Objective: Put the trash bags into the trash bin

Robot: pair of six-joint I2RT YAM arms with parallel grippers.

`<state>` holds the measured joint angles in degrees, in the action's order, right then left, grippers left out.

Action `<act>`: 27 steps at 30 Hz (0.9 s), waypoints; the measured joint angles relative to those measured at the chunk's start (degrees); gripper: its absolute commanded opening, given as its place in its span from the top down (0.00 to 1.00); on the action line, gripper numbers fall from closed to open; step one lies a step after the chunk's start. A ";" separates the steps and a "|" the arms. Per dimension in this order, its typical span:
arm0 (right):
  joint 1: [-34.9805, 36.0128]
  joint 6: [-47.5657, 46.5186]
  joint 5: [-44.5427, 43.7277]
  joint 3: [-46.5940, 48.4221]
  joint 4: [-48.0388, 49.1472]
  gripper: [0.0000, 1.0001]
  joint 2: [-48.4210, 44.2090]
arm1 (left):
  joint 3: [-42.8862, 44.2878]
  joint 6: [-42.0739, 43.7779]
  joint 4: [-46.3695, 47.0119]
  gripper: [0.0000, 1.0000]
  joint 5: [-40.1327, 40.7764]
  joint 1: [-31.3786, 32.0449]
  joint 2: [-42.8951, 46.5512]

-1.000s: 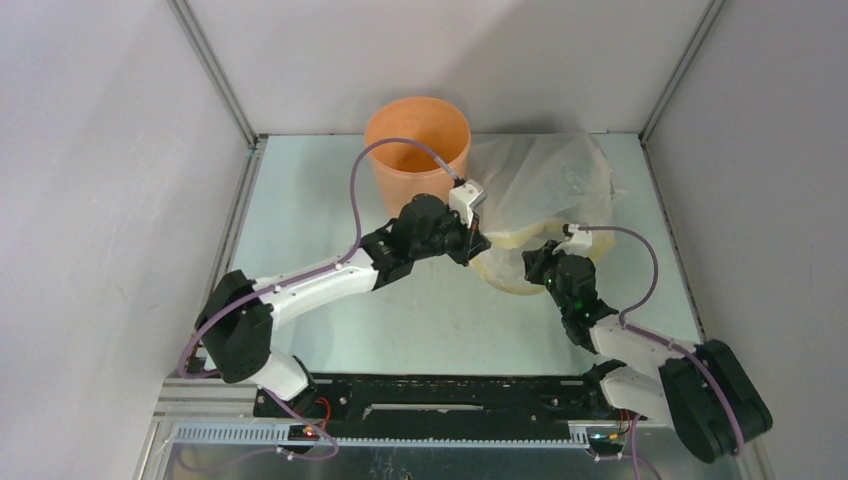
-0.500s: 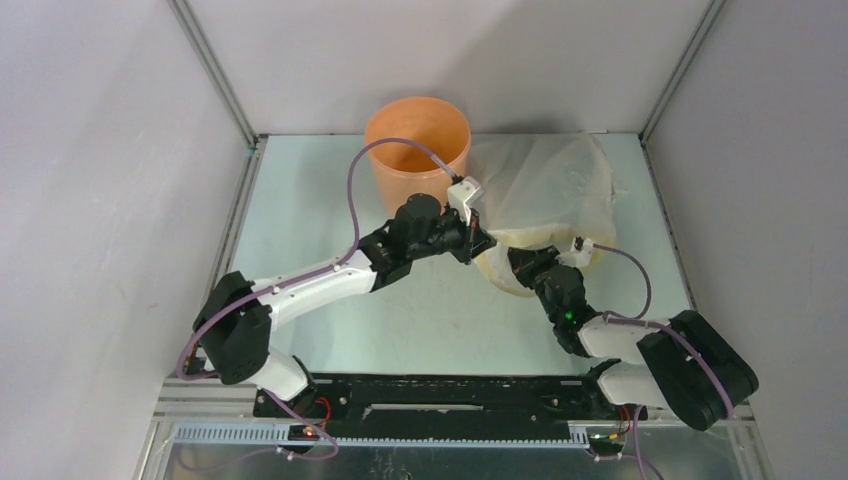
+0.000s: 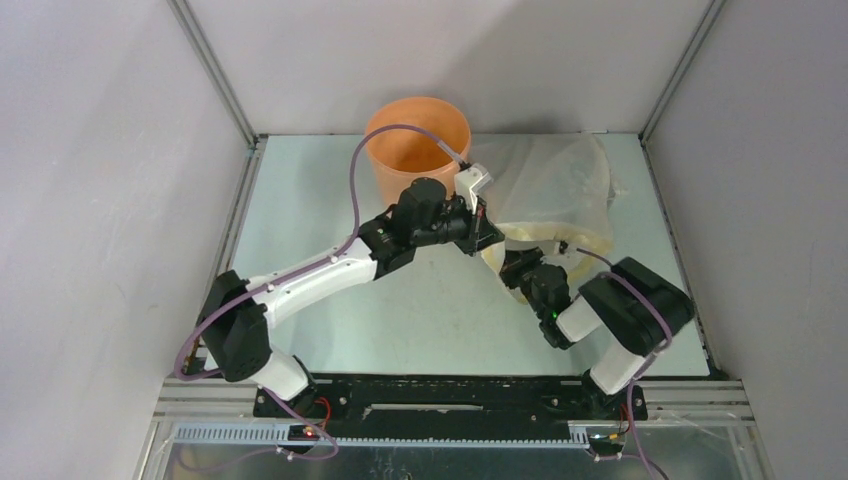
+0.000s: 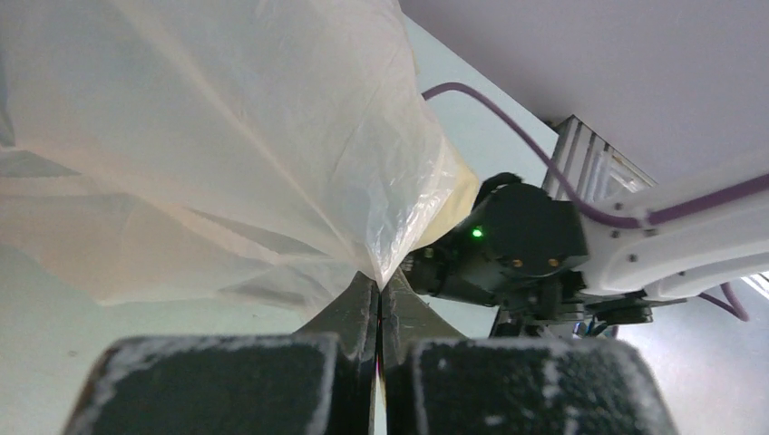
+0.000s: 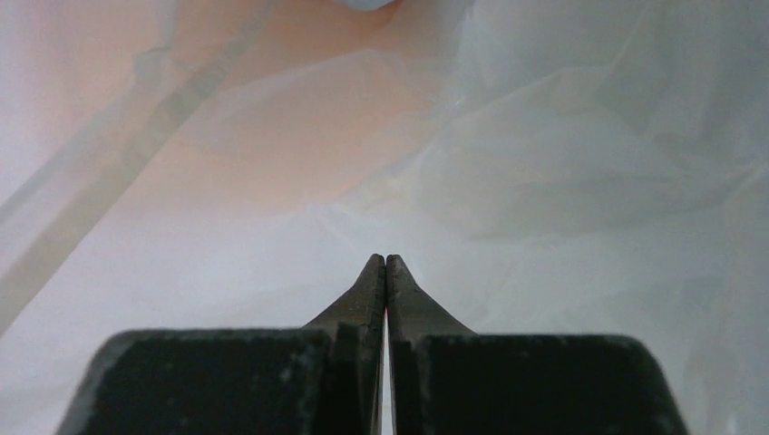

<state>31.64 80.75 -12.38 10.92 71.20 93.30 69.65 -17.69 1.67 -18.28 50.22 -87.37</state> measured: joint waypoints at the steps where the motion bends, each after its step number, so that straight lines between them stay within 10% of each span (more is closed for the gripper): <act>1: 0.00 0.85 0.90 0.79 1.88 1.00 2.23 | 0.37 -0.37 -0.72 1.00 -0.28 0.00 -0.04; 13: -4.66 2.75 7.82 9.88 7.52 1.00 8.90 | 1.36 -1.90 -6.21 1.00 -2.95 0.00 -2.25; 27: -15.65 -11.23 8.35 20.02 -8.07 0.95 -0.55 | 1.36 -2.69 -8.37 1.00 -2.54 -1.55 -1.68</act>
<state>15.99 69.52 -4.03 30.94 63.13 92.75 71.00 -20.38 -6.70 -20.82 48.66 -89.06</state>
